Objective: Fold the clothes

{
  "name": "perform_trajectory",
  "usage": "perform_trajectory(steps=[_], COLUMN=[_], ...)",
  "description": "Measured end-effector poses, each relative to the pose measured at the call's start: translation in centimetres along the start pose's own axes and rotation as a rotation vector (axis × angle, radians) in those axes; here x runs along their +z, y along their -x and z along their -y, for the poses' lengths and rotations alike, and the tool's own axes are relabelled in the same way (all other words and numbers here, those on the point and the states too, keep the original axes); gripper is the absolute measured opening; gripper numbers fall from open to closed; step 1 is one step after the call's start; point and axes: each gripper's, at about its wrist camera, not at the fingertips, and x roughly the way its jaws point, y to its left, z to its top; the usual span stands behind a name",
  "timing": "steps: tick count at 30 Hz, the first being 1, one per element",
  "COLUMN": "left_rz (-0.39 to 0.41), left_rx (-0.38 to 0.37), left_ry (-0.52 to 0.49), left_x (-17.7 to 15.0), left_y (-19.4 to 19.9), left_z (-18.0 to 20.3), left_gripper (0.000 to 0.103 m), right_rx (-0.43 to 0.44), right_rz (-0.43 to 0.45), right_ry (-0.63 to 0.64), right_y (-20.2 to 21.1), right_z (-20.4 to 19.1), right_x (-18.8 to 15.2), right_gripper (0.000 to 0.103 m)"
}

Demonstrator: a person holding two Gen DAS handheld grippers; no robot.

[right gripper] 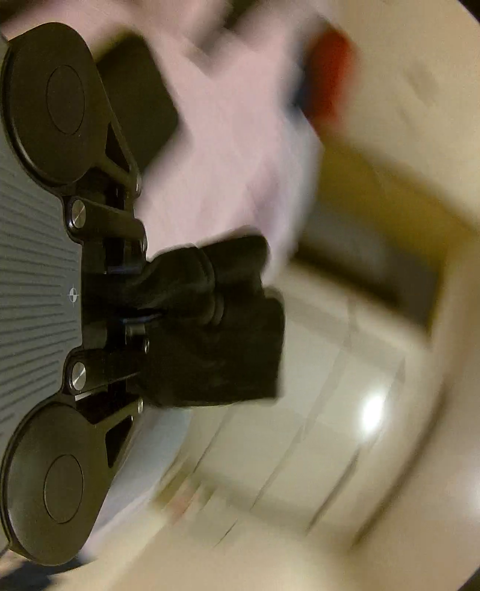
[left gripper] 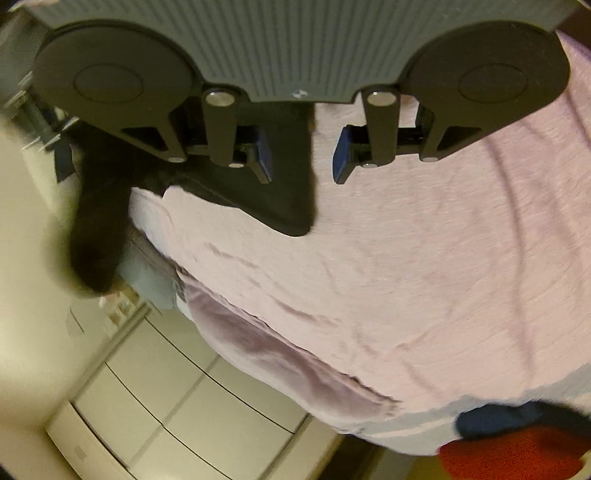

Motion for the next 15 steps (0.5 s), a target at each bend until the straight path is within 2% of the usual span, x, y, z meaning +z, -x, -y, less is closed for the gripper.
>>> perform_trajectory(steps=[1,3,5,7,10,12,15], left_rz=[-0.001,-0.009,-0.020,-0.048,-0.096,-0.132,-0.178], left_rx=[-0.005,-0.022,-0.044,-0.097,-0.201,-0.255,-0.286], left_ry=[0.023,0.055,0.079,0.103,0.165,0.203,0.238], left_x=[0.0,-0.1,-0.2,-0.2,0.0,0.0,-0.3], left_y=[0.3,0.6,0.8,0.2,-1.4,-2.8,-4.8], left_z=[-0.5,-0.9,-1.0,-0.6,0.2,0.7,1.1], left_gripper=[0.030,0.030,0.031,0.033,0.036,0.038,0.044], right_rx=[0.055,0.134,0.149,0.146,0.091,0.045,-0.015], right_rz=[-0.044,-0.110,-0.072,-0.027,-0.020,-0.078,-0.198], right_ry=[0.092,0.234,0.203,0.109,-0.096,-0.341,-0.770], right_y=[-0.9,-2.0,-1.1,0.1,2.1,2.0,1.0], right_z=[-2.3,-5.9,-5.5,-3.5,0.2,4.1,10.1], right_x=[-0.4,-1.5,-1.7,-1.5,-1.5,-2.8,-6.3], right_gripper=[0.039,0.044,0.064,0.066,0.066,0.066,0.066])
